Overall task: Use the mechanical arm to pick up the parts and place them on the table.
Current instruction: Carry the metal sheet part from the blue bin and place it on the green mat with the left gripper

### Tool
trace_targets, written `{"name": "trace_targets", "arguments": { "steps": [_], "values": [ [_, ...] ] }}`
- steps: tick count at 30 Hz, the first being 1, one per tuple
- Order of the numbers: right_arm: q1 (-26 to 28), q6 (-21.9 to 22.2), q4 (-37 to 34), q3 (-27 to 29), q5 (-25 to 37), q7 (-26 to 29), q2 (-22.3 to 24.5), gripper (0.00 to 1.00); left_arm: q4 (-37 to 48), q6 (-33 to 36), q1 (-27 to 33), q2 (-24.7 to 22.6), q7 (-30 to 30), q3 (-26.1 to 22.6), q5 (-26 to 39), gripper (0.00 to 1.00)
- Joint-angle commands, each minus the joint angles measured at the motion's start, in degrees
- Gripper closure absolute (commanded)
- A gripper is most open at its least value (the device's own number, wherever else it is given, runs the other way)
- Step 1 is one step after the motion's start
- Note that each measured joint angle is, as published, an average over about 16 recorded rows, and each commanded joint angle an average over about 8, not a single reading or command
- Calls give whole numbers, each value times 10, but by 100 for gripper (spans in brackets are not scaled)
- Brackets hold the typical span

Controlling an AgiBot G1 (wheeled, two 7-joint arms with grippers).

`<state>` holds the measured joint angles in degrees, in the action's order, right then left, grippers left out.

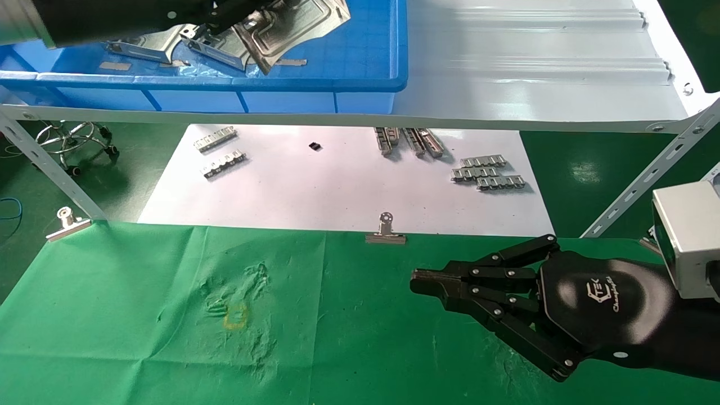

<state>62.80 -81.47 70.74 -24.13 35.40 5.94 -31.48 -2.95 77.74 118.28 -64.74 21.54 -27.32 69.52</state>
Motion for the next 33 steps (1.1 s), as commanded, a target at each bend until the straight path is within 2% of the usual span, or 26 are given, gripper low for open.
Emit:
{"name": "trace_targets", "arguments": {
  "steps": [1, 7, 14, 20, 24, 28, 33],
  "values": [
    [0, 0, 0, 0, 0, 0, 0, 100, -4, 37, 0, 15, 9, 3, -5, 100],
    [0, 0, 0, 0, 0, 0, 0, 100, -24, 120, -5, 51, 49, -4, 0, 100],
    [0, 0, 0, 0, 0, 0, 0, 100, -127, 146, -48, 109, 83, -35, -17, 100],
    [0, 0, 0, 0, 0, 0, 0, 100, -291, 145, -123, 195, 81, -104, -89, 100],
    [0, 0, 0, 0, 0, 0, 0, 100, -365, 140, -160, 244, 78, -159, -126, 100],
    [0, 0, 0, 0, 0, 0, 0, 100, -386, 136, -179, 265, 88, -206, -130, 100],
    [0, 0, 0, 0, 0, 0, 0, 100, -374, 132, -201, 263, 106, -256, -122, 100]
  ]
}}
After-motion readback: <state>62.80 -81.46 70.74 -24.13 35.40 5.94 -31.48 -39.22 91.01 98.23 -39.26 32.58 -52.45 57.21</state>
